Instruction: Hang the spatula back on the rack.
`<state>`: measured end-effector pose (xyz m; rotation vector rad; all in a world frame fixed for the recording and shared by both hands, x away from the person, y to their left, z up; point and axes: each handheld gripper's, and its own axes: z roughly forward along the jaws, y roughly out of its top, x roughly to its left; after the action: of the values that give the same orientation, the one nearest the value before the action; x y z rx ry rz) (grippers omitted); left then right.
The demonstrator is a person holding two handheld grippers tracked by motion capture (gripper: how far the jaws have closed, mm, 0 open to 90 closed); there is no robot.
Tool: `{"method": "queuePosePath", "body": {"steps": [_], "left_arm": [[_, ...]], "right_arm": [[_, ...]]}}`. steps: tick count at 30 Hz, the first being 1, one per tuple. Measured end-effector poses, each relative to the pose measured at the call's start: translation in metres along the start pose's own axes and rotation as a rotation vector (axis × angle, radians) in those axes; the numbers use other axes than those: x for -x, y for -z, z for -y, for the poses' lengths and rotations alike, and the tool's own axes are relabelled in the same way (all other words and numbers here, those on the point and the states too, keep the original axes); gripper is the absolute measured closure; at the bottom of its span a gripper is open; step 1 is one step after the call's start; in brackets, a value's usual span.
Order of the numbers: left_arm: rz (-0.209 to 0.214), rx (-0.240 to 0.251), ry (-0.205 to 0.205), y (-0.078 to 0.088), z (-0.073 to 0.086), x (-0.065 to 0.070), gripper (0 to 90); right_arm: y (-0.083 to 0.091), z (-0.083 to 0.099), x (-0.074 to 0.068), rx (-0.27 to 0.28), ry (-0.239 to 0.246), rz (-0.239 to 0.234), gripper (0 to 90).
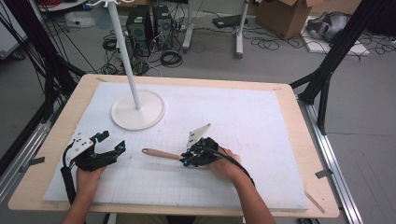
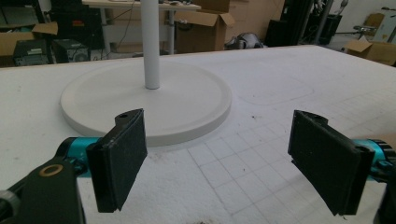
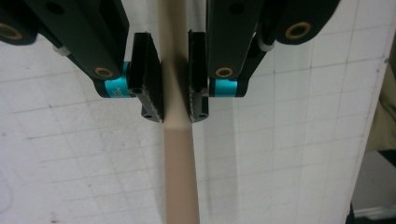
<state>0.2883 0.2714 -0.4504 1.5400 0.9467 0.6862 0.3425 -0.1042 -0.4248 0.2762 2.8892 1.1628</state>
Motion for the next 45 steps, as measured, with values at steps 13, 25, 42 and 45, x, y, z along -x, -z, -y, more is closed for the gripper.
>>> {"method": "queuePosePath", "body": {"steps": [13, 25, 42, 45], "left_arm": [[0.0, 0.0, 0.001, 0.0, 0.0, 0.0, 19.9], [-0.002, -0.002, 0.002, 0.0, 0.0, 0.0, 20.0], [-0.003, -0.004, -0.004, -0.001, 0.0, 0.0, 20.3], [-0.002, -0.005, -0.007, -0.001, 0.0, 0.0, 20.3]], "right_arm": [[0.03, 0.005, 0.001, 0.132, -0.122, 0.095, 76.8], [0.048, 0.006, 0.0, 0.204, -0.199, 0.142, 77.0], [0.091, -0.003, -0.001, 0.378, -0.256, 0.199, 77.0], [0.095, -0.008, -0.001, 0.403, -0.258, 0.206, 77.0]]}}
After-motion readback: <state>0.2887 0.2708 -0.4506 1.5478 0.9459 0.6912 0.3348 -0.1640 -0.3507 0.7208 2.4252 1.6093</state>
